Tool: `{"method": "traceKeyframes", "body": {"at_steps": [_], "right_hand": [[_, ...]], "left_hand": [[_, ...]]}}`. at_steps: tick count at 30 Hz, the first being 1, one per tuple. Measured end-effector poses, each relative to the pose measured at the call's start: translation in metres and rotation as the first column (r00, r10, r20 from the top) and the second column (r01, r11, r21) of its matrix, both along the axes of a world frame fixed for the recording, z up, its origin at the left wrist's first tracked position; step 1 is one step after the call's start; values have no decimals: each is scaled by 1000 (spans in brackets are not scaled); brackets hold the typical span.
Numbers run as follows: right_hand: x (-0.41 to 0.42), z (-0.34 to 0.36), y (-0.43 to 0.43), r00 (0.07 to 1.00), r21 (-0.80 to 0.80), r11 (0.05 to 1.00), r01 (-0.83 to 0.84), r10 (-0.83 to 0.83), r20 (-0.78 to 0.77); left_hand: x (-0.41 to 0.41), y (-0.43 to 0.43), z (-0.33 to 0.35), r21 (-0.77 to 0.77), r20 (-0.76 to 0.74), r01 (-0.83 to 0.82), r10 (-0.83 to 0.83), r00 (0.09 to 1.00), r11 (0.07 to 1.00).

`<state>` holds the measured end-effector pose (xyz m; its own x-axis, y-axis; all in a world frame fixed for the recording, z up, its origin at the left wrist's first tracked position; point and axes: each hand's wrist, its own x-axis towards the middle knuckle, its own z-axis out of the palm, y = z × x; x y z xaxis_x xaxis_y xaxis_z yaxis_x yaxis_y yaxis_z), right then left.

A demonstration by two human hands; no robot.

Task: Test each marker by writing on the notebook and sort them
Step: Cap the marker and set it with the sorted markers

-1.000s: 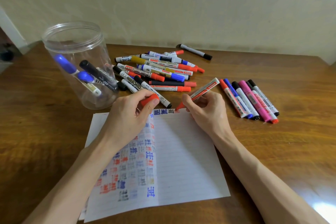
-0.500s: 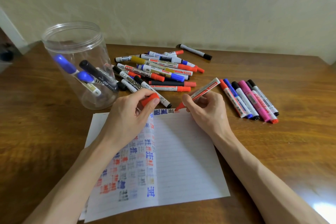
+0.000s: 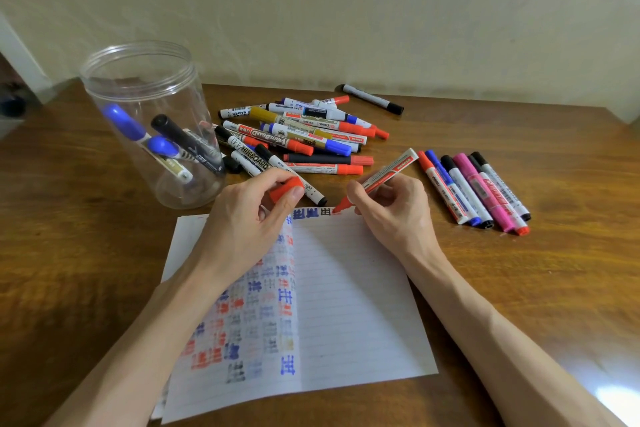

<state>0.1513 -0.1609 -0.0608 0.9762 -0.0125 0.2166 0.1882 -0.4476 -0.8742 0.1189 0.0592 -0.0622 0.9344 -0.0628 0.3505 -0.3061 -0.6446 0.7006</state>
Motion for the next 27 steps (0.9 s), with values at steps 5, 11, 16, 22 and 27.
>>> {"method": "traceKeyframes", "body": {"at_steps": [5, 11, 16, 22, 27], "right_hand": [[0, -2, 0, 1000, -33, 999, 24, -24, 16], [2, -3, -2, 995, 11, 995, 95, -95, 16], [1, -1, -1, 998, 44, 997, 60, -60, -5], [0, 0, -1, 999, 14, 999, 42, -42, -13], [-1, 0, 0, 999, 6, 999, 35, -35, -21]], "left_hand": [[0, 0, 0, 5, 6, 4, -4, 1000, 1000], [1, 0, -1, 16, 14, 1, -1, 1000, 1000], [1, 0, -1, 15, 14, 4, -4, 1000, 1000], [1, 0, -1, 15, 15, 10, -10, 1000, 1000], [1, -1, 0, 20, 17, 9, -9, 1000, 1000]]}}
